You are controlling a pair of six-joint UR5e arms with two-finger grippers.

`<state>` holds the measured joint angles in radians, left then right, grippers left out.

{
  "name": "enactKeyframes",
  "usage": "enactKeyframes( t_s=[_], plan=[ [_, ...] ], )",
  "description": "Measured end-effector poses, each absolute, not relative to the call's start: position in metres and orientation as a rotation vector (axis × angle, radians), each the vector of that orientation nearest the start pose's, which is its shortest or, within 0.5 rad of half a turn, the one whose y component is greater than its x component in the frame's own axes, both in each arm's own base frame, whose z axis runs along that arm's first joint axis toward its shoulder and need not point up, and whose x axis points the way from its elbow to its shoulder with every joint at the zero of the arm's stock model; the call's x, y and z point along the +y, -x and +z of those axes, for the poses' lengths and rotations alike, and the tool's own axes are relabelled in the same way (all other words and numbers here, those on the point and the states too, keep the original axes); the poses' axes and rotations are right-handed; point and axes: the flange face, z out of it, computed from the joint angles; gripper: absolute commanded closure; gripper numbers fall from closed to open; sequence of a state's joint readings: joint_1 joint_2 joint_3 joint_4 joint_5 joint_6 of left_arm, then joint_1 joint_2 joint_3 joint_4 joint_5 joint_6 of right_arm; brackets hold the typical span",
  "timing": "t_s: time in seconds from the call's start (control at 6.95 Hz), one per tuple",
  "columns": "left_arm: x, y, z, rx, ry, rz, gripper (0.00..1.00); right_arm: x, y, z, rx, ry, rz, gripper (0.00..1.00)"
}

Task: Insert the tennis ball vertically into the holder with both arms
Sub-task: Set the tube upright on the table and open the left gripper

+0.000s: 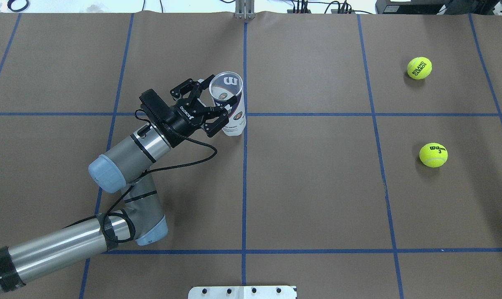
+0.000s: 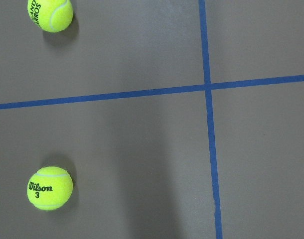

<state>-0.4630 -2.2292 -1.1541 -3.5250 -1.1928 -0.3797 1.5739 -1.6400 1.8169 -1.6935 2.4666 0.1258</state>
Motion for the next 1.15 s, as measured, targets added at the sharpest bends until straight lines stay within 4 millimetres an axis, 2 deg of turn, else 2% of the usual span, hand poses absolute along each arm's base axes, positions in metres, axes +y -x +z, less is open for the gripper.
enactKeyframes(
  t_s=[0.58, 0.86, 1.15],
  plan=[
    [-0.4403, -0.5185, 0.2716, 1.285, -1.709, 0.024, 0.37, -0.4595, -0.057, 0.5759, -0.897, 0.009, 0.098, 0.0],
    [-0.4374, -0.5224, 0.274, 1.286, -1.702, 0.031, 0.02, -0.4595, -0.057, 0.5779, -0.897, 0.012, 0.1, 0.0],
    [-0.4371, -0.5233, 0.2744, 1.284, -1.7, 0.032, 0.01, -0.4594, -0.057, 0.5796, -0.897, 0.015, 0.101, 0.0]
  ],
)
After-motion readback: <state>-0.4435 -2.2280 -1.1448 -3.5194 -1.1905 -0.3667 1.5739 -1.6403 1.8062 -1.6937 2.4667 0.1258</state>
